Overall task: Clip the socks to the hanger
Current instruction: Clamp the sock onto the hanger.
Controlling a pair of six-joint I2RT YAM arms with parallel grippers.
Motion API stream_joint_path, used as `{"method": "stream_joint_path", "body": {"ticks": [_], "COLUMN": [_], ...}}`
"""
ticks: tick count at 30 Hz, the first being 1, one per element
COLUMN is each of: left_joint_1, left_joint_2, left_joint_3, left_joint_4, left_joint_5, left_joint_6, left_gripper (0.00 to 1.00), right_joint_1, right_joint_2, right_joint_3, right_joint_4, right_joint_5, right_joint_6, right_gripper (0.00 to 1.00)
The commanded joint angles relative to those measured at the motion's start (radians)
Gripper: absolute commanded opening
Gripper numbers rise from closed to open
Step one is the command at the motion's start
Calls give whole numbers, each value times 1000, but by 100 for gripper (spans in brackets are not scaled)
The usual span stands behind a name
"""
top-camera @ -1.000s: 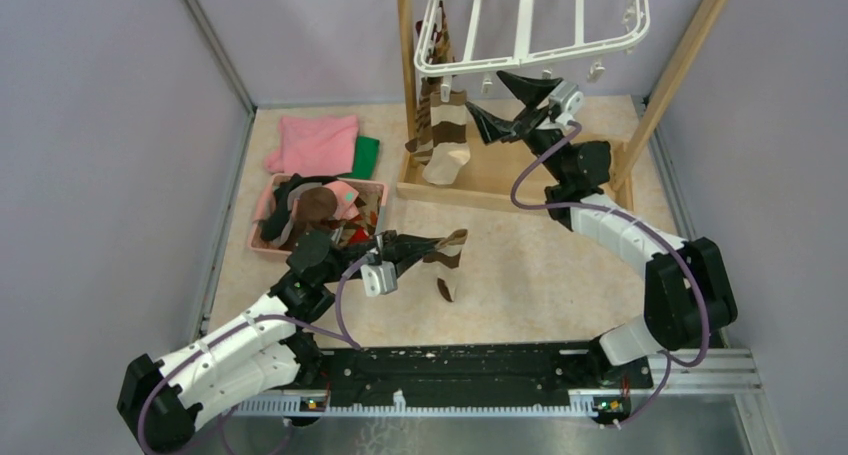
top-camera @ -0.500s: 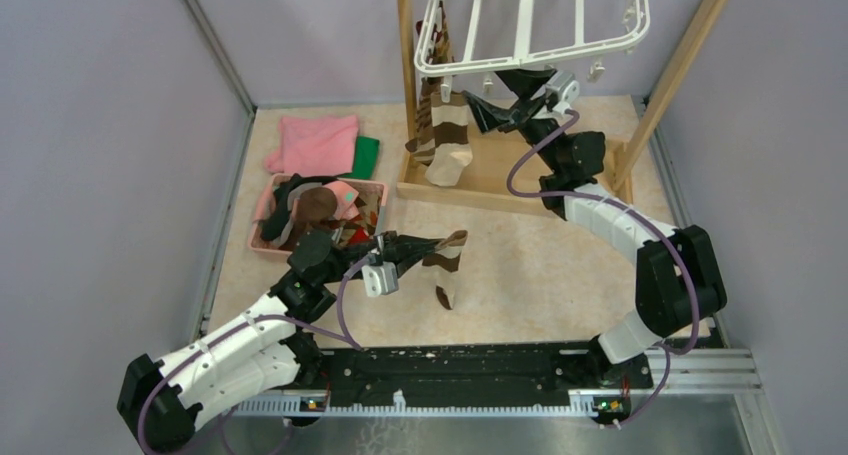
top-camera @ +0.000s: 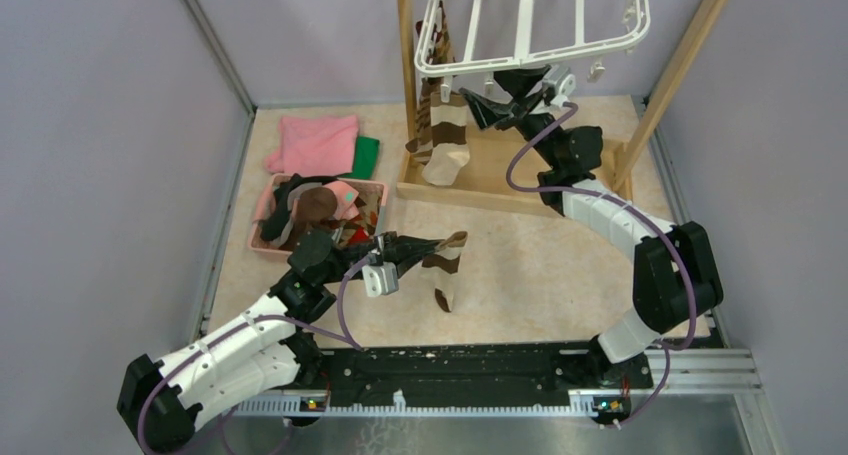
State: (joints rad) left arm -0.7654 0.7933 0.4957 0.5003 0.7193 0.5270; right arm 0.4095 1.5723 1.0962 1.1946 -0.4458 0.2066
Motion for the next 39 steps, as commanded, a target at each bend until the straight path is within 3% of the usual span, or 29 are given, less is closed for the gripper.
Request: {"method": "stream_joint_path", "body": {"ticks": [1,39], "left_joint_1": [3,3], "left_joint_2": [-22,-29], "left_joint_3": [14,19], "left_joint_4": [36,38], "left_joint_5": [36,54], "left_joint_6": [22,14], "left_gripper": [0,0], "right_joint_1": [-5,-15], "right_joint_2": [1,-46], "right_joint_3": [49,-3], "right_joint_4": [8,66], "right_joint_5": [-19,-34], "right_joint_6": [23,60], "right_gripper": [66,52]}}
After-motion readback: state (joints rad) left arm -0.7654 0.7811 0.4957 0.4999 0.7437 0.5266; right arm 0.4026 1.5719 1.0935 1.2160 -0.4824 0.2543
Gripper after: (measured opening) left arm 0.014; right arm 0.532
